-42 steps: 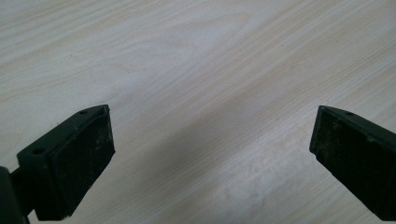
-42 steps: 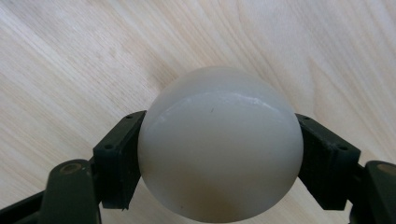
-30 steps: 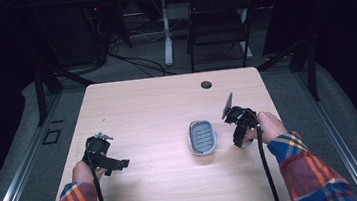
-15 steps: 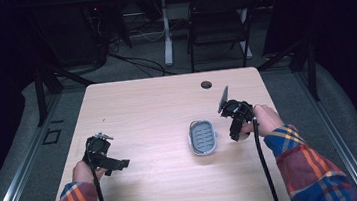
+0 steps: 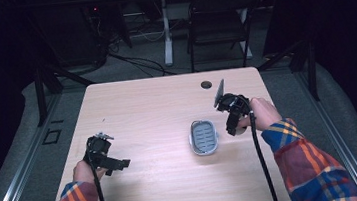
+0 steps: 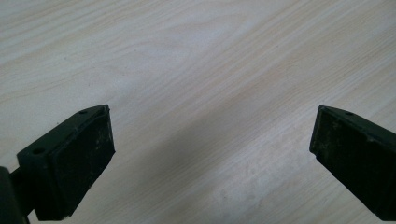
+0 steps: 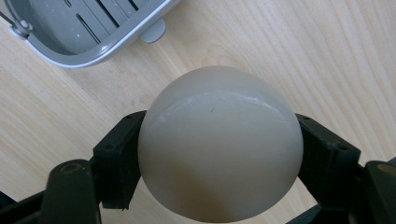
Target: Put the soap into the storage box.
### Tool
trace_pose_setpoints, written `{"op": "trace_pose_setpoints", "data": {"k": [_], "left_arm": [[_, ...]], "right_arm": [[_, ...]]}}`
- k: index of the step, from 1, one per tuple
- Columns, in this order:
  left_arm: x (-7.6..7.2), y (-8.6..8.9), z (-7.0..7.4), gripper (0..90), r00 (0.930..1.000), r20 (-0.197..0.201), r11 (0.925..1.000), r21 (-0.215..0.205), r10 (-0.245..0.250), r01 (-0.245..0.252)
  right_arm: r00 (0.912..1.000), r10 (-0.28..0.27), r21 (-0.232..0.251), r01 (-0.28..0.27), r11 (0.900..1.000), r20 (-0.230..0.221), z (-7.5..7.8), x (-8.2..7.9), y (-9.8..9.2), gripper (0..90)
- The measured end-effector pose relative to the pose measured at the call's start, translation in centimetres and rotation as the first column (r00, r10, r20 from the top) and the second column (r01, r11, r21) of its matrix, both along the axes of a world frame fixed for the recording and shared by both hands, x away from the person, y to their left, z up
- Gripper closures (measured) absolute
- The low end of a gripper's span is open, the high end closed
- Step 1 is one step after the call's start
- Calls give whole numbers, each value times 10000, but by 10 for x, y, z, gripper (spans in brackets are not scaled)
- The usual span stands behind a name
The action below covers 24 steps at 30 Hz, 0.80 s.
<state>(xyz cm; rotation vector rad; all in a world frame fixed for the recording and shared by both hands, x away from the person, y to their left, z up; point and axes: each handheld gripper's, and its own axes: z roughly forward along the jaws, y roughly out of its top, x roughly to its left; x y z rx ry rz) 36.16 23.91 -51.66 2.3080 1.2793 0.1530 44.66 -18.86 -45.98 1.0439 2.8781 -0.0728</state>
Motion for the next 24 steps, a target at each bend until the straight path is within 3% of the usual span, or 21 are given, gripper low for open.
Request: {"op": "trace_pose_setpoints", "data": {"k": [24], "left_arm": [[1,0,-1,0,10000,-82,10000,42,-48,48]], "right_arm": [[9991,404,-121,-403,9991,83,13,4,21,246]]}}
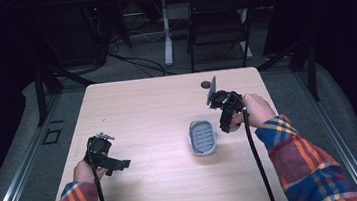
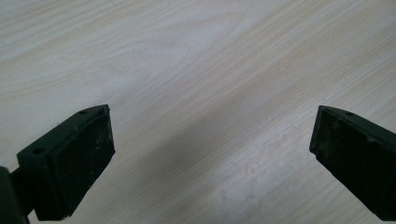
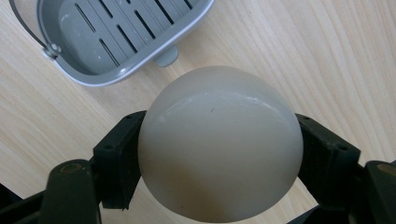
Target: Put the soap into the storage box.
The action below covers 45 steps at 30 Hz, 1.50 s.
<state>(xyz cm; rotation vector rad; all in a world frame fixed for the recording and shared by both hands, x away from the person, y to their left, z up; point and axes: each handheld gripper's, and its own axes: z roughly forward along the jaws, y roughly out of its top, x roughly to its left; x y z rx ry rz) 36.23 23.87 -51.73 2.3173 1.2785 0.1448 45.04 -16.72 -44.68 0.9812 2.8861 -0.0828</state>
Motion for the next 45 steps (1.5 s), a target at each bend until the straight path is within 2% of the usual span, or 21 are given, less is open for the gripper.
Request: {"op": "trace_pose_setpoints", "data": {"k": [19,28,45], "left_arm": [[0,1,0,0,10000,57,10000,-93,4,-4],[0,0,0,0,10000,44,10000,-90,-4,5],[0,1,0,0,10000,7,9999,-100,-17,17]], "right_arm": [[9996,236,119,-238,9996,132,5,2,16,246],[9989,468,17,-468,9989,87,7,4,26,246],[9972,745,154,-746,9971,47,4,4,45,246]]}}
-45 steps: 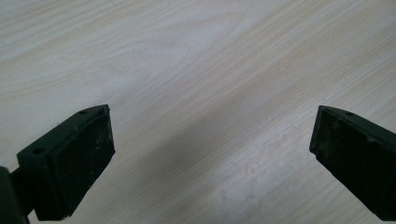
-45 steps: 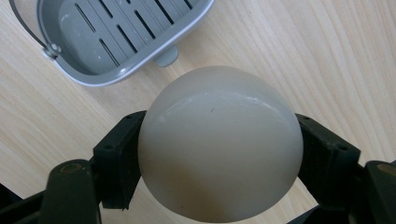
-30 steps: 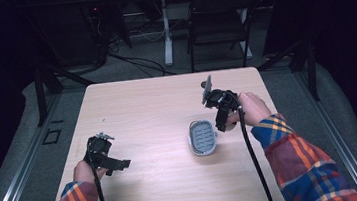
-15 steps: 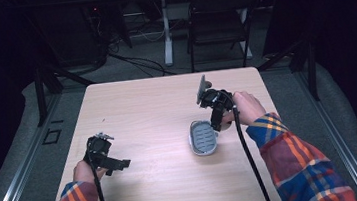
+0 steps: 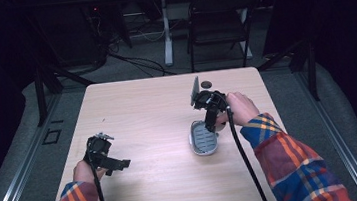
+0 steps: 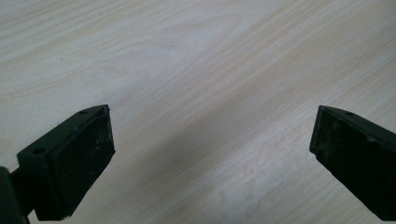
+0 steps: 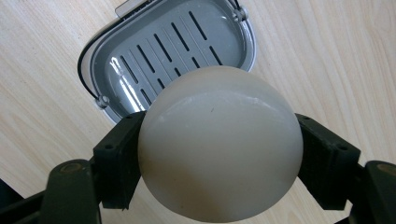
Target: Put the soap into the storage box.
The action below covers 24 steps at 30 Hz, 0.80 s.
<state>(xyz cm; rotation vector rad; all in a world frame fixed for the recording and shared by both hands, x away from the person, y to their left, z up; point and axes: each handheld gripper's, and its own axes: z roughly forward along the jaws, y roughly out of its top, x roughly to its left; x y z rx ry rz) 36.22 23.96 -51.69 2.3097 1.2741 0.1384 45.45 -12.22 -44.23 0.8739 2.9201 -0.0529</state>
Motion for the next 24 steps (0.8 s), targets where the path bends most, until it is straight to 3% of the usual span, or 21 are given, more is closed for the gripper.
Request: {"op": "trace_pose_setpoints", "data": {"k": [24], "left_arm": [[0,0,0,0,10000,7,10000,-19,-20,20]], "right_arm": [[9987,410,0,-410,9992,-307,-14,4,26,246]]}}
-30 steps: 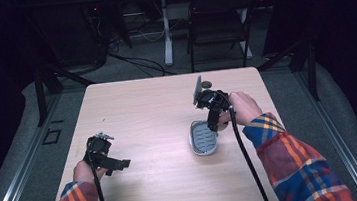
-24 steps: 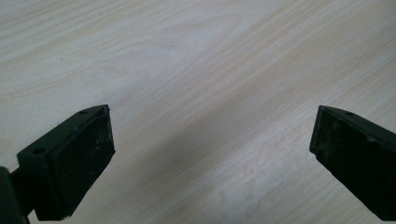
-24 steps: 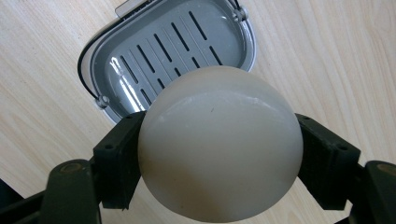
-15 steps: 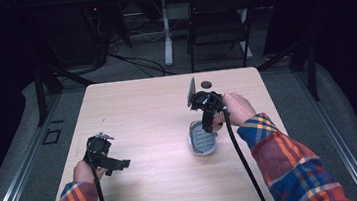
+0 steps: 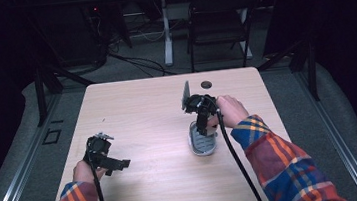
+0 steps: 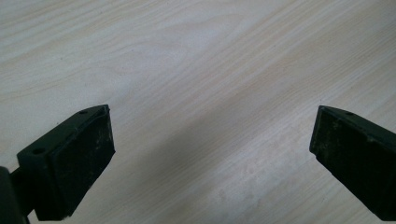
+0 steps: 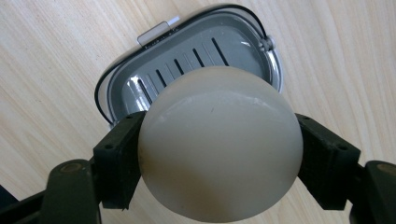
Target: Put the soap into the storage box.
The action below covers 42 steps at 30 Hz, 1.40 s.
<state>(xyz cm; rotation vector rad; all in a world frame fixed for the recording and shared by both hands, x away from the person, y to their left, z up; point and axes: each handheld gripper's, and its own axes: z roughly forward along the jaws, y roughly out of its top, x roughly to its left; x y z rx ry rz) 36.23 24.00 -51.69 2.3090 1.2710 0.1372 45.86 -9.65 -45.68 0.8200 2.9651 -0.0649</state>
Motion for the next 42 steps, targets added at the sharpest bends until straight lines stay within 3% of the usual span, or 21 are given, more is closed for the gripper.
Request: {"op": "trace_pose_setpoints", "data": {"k": [31,42], "left_arm": [[0,0,-1,0,10000,-65,10000,6,-36,36],[0,0,-1,0,9999,-87,10000,35,-77,77]], "right_arm": [[9988,98,67,-95,9999,-477,-35,2,9,246],[9985,-132,27,134,9999,-536,-46,3,9,245]]}}
